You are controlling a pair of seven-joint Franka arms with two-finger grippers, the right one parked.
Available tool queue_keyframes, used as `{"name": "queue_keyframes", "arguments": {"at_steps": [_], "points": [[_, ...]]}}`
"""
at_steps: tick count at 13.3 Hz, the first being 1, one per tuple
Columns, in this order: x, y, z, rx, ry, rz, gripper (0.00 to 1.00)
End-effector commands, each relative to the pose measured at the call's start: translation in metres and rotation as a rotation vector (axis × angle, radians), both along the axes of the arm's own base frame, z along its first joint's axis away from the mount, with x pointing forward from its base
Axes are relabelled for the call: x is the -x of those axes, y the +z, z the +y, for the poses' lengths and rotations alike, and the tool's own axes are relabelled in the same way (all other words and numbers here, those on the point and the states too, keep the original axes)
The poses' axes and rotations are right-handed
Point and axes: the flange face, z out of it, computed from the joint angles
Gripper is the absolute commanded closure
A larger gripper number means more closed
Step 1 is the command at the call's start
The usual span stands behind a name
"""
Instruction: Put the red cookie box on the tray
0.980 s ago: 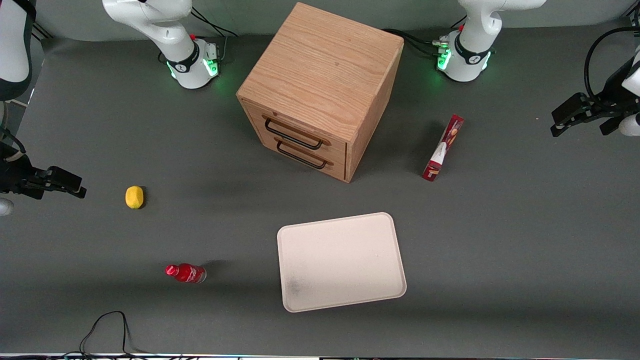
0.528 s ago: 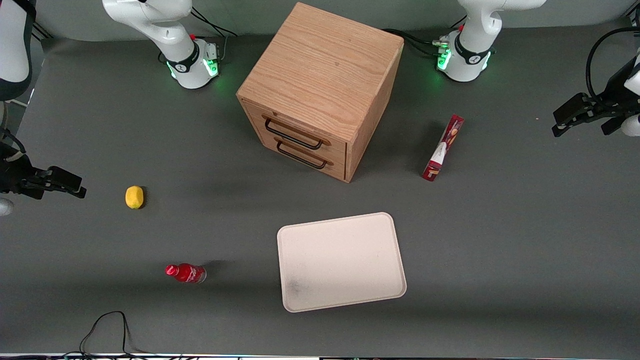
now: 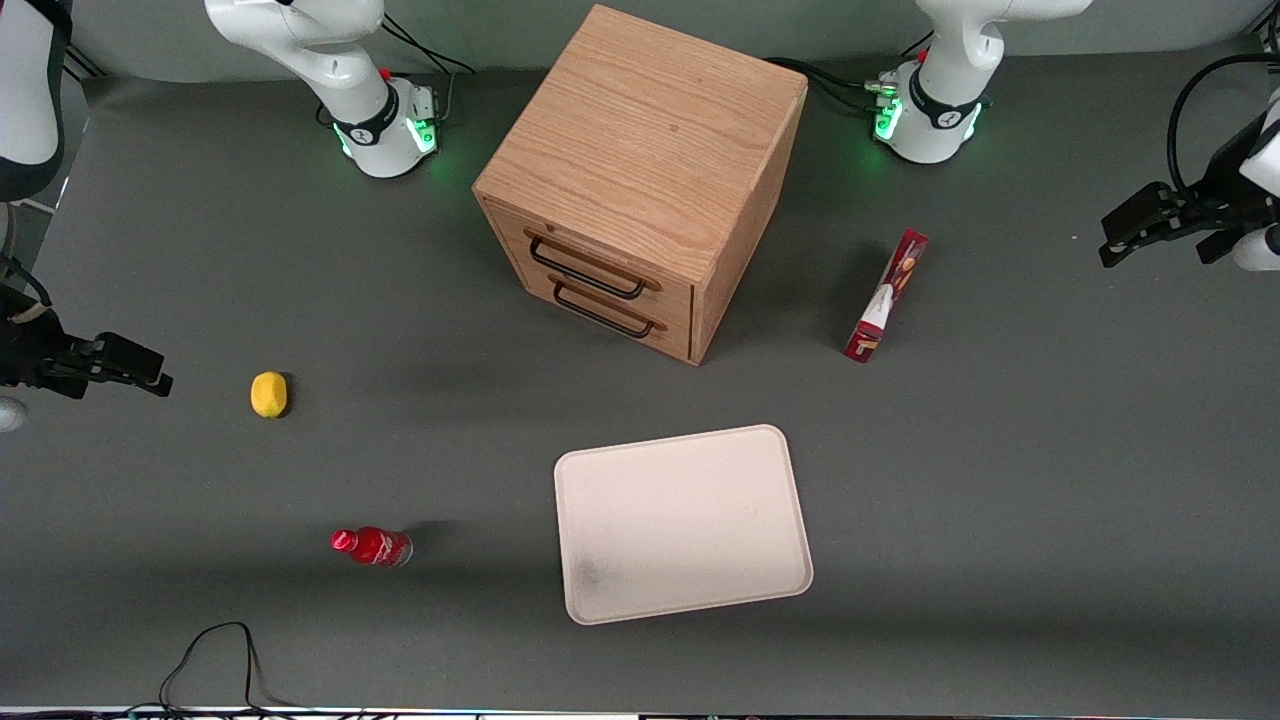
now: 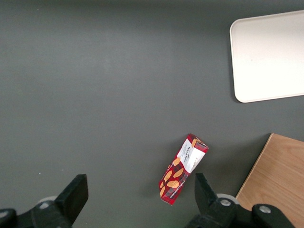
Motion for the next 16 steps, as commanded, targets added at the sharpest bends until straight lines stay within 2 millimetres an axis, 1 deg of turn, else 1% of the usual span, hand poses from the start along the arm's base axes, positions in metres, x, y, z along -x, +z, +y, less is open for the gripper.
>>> {"name": "queue_keyframes", "arguments": {"at_steps": [1, 3, 6, 8, 10, 12, 13, 16], "points": [[0.01, 0.001, -0.028, 0.006, -0.089, 0.018, 0.0], [0.024, -0.004, -0.052, 0.004, -0.143, 0.02, 0.0], [0.045, -0.009, -0.082, -0.008, -0.212, 0.019, 0.0], [0.067, -0.014, -0.1, -0.01, -0.263, 0.003, 0.0], [0.088, -0.018, -0.105, -0.01, -0.297, -0.007, 0.0], [0.104, -0.018, -0.102, -0.011, -0.367, -0.007, 0.0], [0.109, -0.017, -0.1, -0.011, -0.377, -0.004, 0.0], [0.121, -0.024, -0.098, -0.011, -0.391, 0.0, 0.0]]}}
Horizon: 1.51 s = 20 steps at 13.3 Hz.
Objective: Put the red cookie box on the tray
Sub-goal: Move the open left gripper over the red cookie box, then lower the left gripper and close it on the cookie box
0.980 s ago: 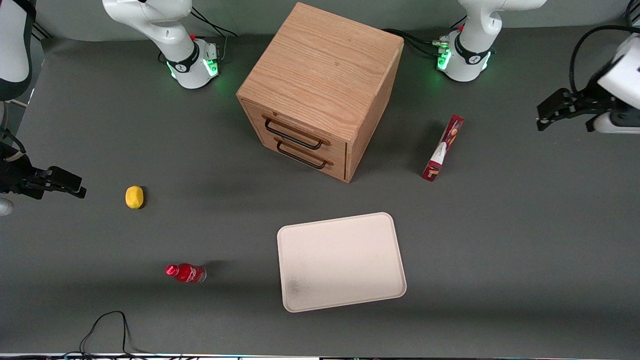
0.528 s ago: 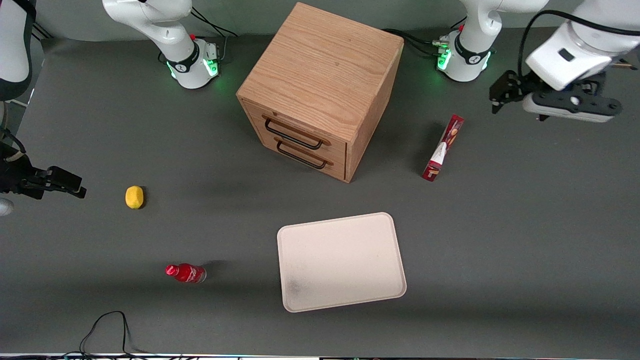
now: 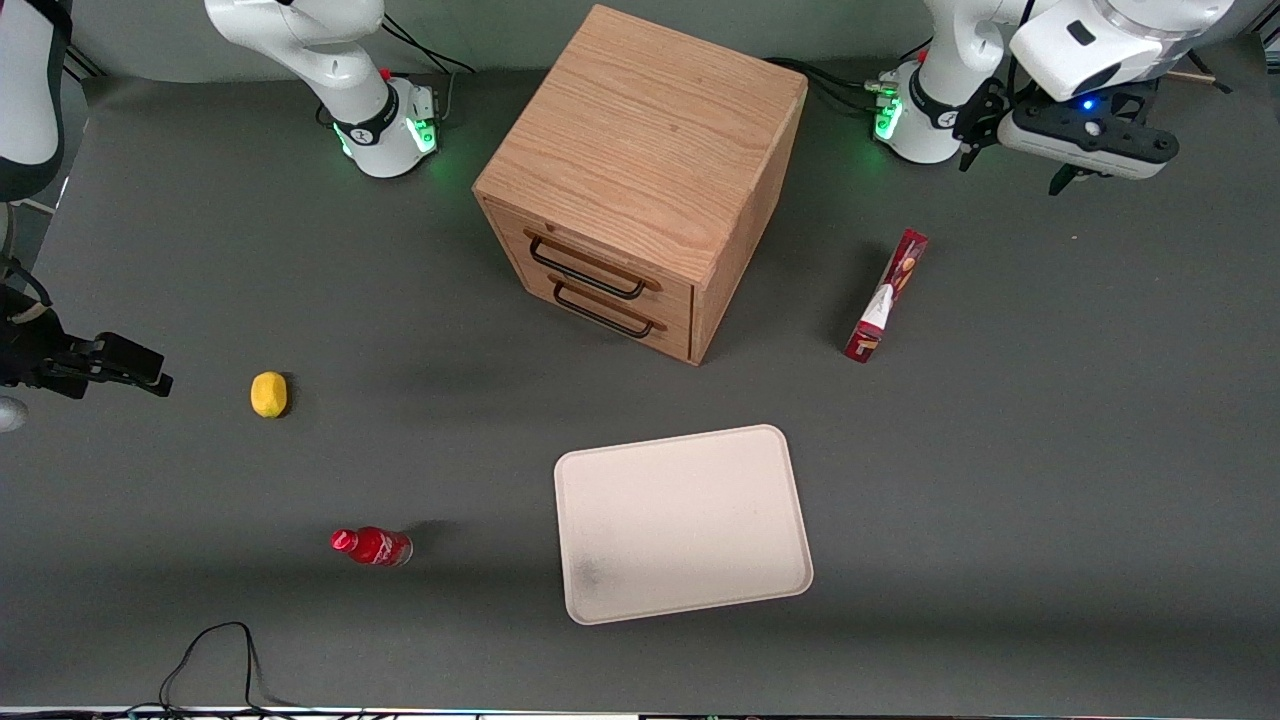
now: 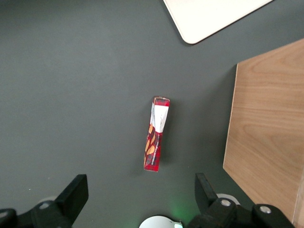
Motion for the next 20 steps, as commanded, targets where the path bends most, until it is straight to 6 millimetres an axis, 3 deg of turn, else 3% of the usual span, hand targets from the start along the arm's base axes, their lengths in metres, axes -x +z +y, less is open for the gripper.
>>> {"name": "queue_keyframes", "arguments": {"at_steps": [1, 4, 13, 20], "points": [[0.013, -0.007, 0.003, -0.002, -0.035, -0.02, 0.0], [0.009, -0.025, 0.001, -0.004, -0.035, -0.014, 0.0], [0.003, -0.193, -0.002, -0.019, -0.052, -0.031, 0.0], [0.027, -0.288, 0.0, -0.035, -0.097, -0.059, 0.0]]}}
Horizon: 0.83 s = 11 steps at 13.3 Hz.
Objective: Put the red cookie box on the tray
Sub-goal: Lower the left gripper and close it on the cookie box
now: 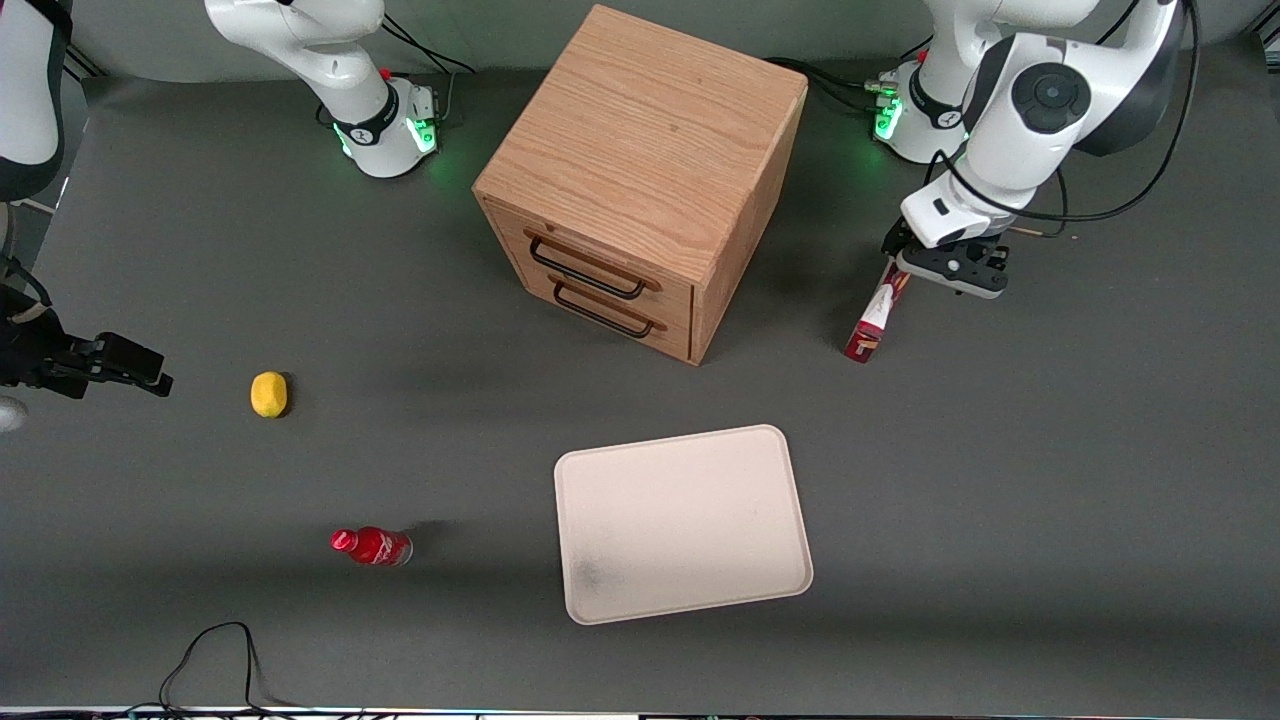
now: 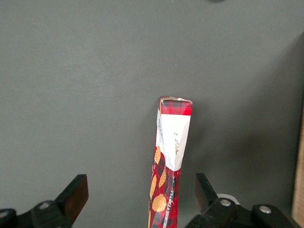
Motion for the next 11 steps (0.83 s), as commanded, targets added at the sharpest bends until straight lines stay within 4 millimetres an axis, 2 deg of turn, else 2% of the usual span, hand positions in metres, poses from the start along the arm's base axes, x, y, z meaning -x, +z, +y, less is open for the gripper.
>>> {"name": "queue_keyframes", "arguments": {"at_steps": [1, 11], "points": [[0.016, -0.025, -0.001, 0.0, -0.036, -0.022, 0.0], [0.031, -0.115, -0.006, 0.008, -0.065, -0.008, 0.0]]}}
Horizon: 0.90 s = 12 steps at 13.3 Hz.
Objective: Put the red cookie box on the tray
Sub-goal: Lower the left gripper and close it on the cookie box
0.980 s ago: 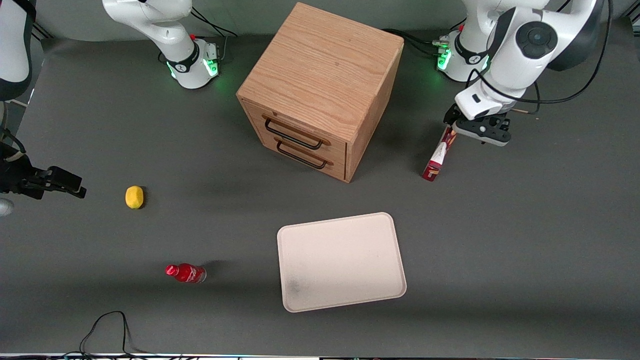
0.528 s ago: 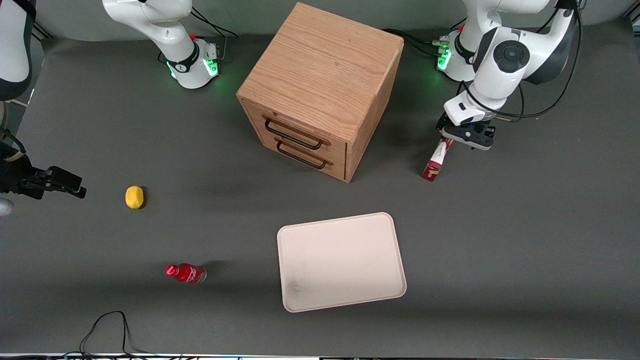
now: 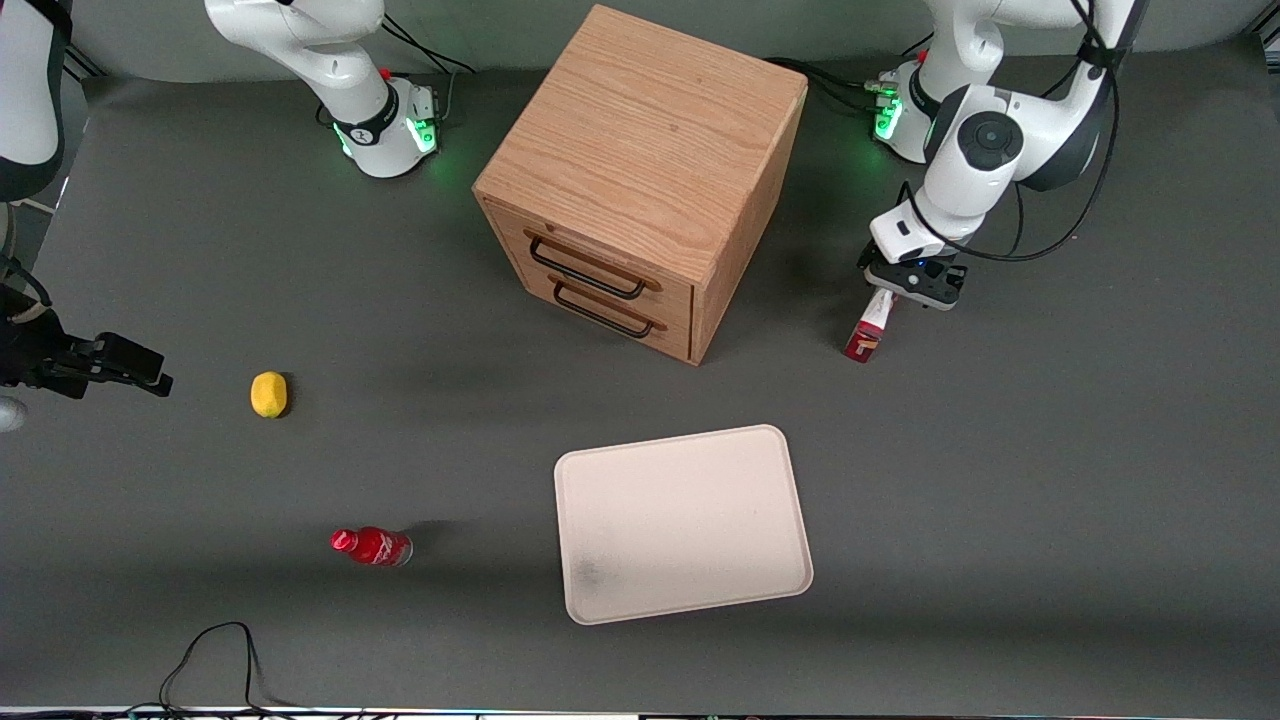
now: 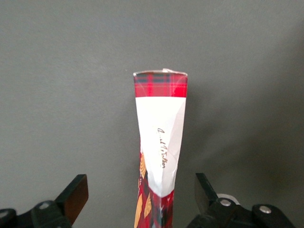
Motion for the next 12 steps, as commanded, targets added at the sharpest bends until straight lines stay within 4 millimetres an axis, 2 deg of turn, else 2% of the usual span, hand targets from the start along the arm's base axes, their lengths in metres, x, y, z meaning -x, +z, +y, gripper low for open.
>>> {"name": "queue_keyframes", "arguments": {"at_steps": [1, 4, 5, 6, 7, 8, 12], "points": [[0.003, -0.018, -0.003, -0.003, -0.022, 0.003, 0.0], [0.005, -0.027, -0.003, -0.01, -0.024, 0.023, 0.03], [0.005, -0.028, -0.003, -0.012, -0.027, 0.026, 0.25], [0.005, -0.028, -0.002, -0.012, -0.026, 0.028, 0.6], [0.005, -0.028, -0.002, -0.012, -0.02, 0.029, 0.84], [0.005, -0.028, -0.001, -0.014, -0.012, 0.035, 1.0], [0.005, -0.027, -0.002, -0.014, -0.007, 0.035, 1.0]]}}
